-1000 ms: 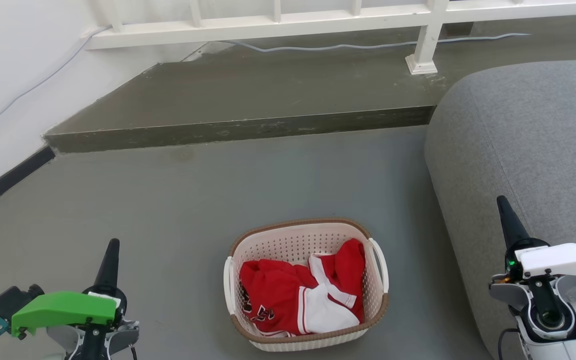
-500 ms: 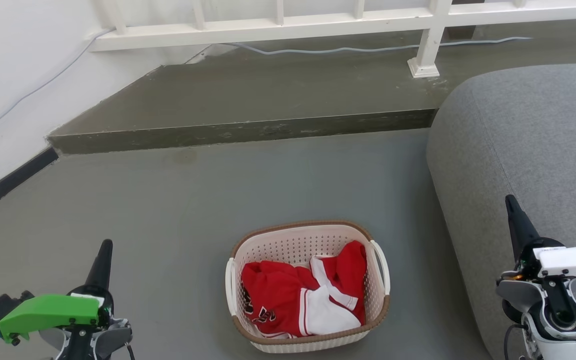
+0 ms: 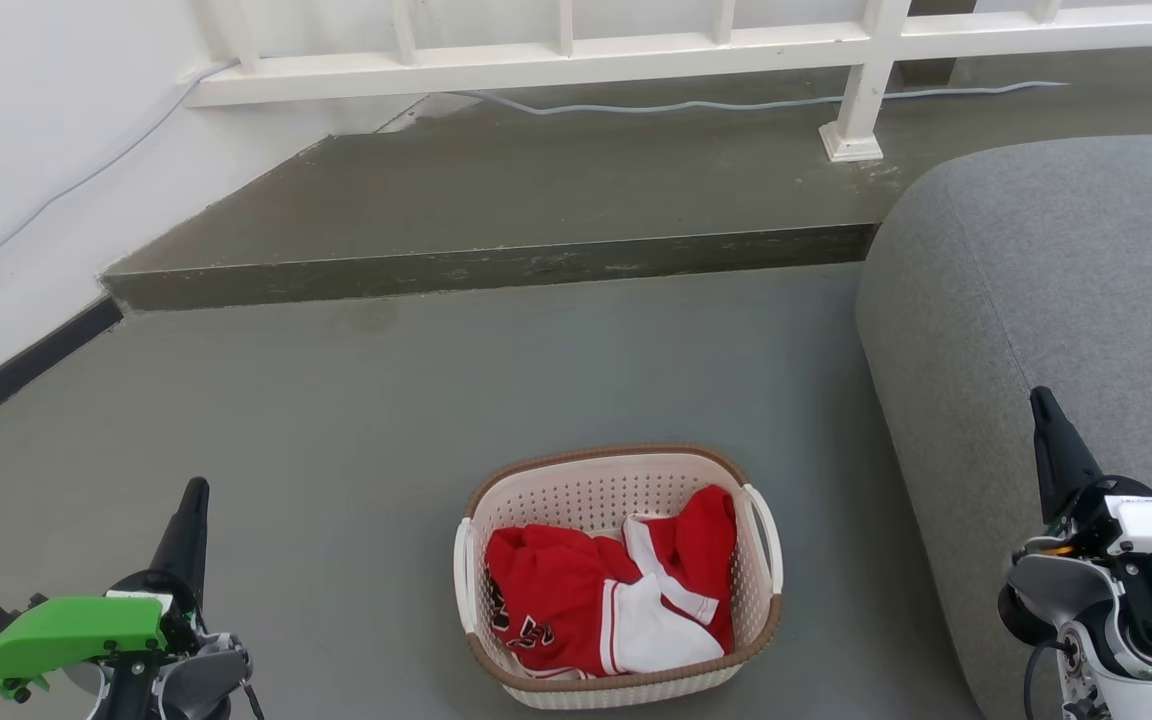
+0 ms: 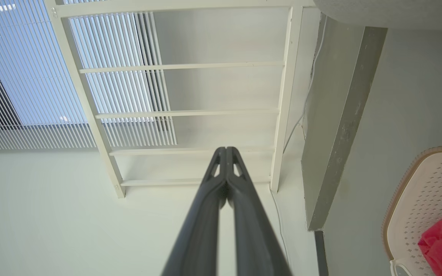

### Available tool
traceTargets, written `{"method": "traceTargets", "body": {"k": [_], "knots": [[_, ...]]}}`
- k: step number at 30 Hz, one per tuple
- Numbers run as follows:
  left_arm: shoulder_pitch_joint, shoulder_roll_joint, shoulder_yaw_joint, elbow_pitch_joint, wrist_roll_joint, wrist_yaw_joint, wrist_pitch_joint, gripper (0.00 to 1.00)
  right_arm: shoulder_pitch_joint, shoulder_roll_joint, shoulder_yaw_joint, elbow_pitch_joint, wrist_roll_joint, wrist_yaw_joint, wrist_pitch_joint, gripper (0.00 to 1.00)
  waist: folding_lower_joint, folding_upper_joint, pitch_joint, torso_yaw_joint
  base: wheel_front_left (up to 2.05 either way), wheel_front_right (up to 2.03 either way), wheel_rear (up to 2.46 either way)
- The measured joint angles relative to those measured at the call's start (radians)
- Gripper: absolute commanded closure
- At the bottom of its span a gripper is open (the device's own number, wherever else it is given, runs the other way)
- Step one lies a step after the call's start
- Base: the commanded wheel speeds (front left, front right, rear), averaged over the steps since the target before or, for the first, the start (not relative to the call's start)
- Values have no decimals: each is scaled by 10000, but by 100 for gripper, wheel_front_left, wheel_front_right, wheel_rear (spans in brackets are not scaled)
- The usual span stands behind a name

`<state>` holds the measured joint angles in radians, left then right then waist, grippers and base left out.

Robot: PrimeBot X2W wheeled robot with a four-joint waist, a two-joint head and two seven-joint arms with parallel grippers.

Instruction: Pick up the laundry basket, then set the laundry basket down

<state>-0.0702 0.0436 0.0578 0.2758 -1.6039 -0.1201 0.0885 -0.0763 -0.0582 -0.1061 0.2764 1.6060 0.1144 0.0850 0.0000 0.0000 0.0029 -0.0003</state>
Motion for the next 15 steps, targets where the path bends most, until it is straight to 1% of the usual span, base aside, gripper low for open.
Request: {"method": "traceTargets", "body": {"k": [15], "knots": [[-1, 2, 31, 4, -84, 0, 79, 100, 0, 19, -61, 2, 77, 0, 52, 100, 0, 0, -2, 2, 0, 0, 0]]}}
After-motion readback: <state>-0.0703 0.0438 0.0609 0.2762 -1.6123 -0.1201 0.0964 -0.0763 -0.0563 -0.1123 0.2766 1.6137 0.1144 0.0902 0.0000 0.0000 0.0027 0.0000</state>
